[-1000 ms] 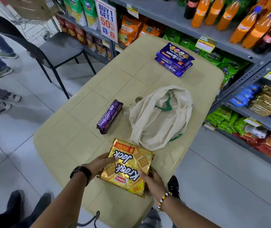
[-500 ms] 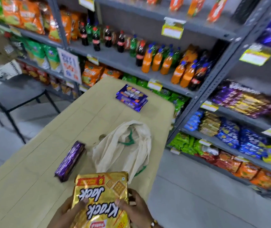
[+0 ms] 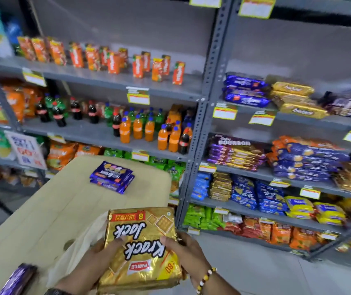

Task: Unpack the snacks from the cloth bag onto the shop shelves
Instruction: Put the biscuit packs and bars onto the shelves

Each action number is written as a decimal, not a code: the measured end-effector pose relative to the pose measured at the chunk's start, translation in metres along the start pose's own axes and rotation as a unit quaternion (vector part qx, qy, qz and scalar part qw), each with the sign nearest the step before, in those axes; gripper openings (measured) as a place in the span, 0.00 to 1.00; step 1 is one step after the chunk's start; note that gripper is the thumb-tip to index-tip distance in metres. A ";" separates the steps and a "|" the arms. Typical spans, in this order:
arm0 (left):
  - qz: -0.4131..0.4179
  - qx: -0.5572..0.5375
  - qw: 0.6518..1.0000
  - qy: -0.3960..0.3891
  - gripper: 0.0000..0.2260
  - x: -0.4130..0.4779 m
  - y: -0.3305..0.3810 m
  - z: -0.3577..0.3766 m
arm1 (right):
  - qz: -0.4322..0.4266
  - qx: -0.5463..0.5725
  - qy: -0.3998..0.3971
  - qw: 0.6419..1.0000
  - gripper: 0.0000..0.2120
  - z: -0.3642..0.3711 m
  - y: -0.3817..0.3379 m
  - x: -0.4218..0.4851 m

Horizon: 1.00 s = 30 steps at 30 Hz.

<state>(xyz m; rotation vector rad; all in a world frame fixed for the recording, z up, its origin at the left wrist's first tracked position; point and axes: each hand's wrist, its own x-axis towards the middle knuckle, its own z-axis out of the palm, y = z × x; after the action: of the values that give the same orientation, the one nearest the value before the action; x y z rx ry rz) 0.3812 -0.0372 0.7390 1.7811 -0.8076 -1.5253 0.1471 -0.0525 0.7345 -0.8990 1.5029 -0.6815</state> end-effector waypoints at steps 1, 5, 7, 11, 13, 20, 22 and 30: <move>0.004 0.020 1.000 -0.006 0.23 0.006 0.019 0.022 | -0.014 0.009 0.010 1.000 0.18 -0.025 -0.012 0.003; 0.046 0.070 0.996 -0.035 0.32 0.031 0.084 0.104 | -0.059 -0.029 0.041 0.997 0.24 -0.124 -0.062 0.017; 0.084 0.091 0.991 -0.055 0.27 0.027 0.130 0.158 | -0.076 -0.047 0.066 0.994 0.30 -0.180 -0.091 0.020; 0.152 0.149 0.975 -0.064 0.37 0.035 0.224 0.260 | -0.115 -0.075 0.086 0.987 0.27 -0.296 -0.156 0.026; 0.171 0.158 0.969 -0.081 0.41 0.039 0.268 0.302 | -0.124 -0.085 0.133 0.980 0.28 -0.348 -0.184 0.030; 0.205 0.205 0.941 -0.177 0.22 0.037 0.414 0.447 | -0.140 -0.016 0.167 0.976 0.37 -0.507 -0.273 0.066; 0.222 0.228 0.933 -0.169 0.22 0.047 0.445 0.475 | -0.147 0.012 0.153 0.977 0.32 -0.535 -0.291 0.078; 0.227 0.239 0.924 -0.196 0.22 0.117 0.545 0.566 | -0.115 -0.008 0.199 0.973 0.18 -0.613 -0.368 0.142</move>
<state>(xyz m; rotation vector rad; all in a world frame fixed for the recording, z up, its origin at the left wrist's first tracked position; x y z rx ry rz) -0.1853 -0.5033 1.0419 1.4505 -1.7830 -1.4546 -0.4027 -0.4154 1.0458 -1.0001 1.7734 -1.0692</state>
